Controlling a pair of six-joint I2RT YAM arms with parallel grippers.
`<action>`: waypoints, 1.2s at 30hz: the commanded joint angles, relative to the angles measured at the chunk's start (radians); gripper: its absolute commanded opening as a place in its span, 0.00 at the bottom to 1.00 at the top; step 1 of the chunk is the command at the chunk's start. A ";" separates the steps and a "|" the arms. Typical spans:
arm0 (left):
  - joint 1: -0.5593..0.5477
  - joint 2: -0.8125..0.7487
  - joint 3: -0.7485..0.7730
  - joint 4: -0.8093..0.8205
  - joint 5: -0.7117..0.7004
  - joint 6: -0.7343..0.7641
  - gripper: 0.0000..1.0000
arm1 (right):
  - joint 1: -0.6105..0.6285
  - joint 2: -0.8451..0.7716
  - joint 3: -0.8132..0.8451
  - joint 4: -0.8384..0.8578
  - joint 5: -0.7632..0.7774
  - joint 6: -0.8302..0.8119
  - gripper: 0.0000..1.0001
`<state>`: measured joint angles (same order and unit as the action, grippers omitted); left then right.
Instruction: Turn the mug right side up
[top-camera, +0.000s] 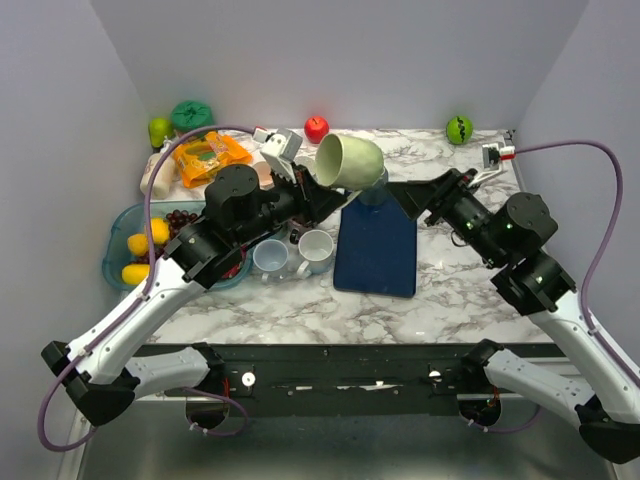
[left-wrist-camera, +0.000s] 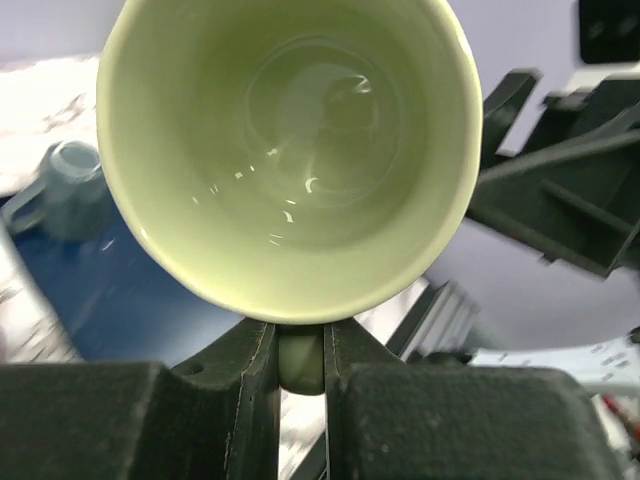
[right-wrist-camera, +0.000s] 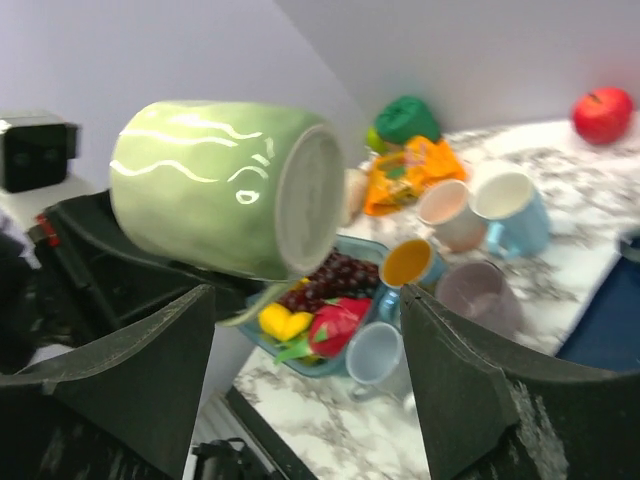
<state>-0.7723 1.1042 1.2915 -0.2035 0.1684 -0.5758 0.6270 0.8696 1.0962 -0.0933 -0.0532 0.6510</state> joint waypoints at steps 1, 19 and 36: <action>-0.001 -0.070 0.037 -0.325 -0.037 0.163 0.00 | -0.001 -0.063 -0.050 -0.256 0.272 -0.014 0.81; -0.102 -0.294 -0.386 -0.688 -0.328 -0.096 0.00 | -0.009 0.133 0.033 -0.598 0.509 0.096 0.87; -0.248 -0.224 -0.639 -0.582 -0.645 -0.324 0.00 | -0.049 0.325 0.054 -0.599 0.398 0.148 0.87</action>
<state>-1.0145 0.8825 0.6598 -0.8700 -0.3134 -0.8154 0.5865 1.1538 1.1061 -0.6838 0.3851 0.7776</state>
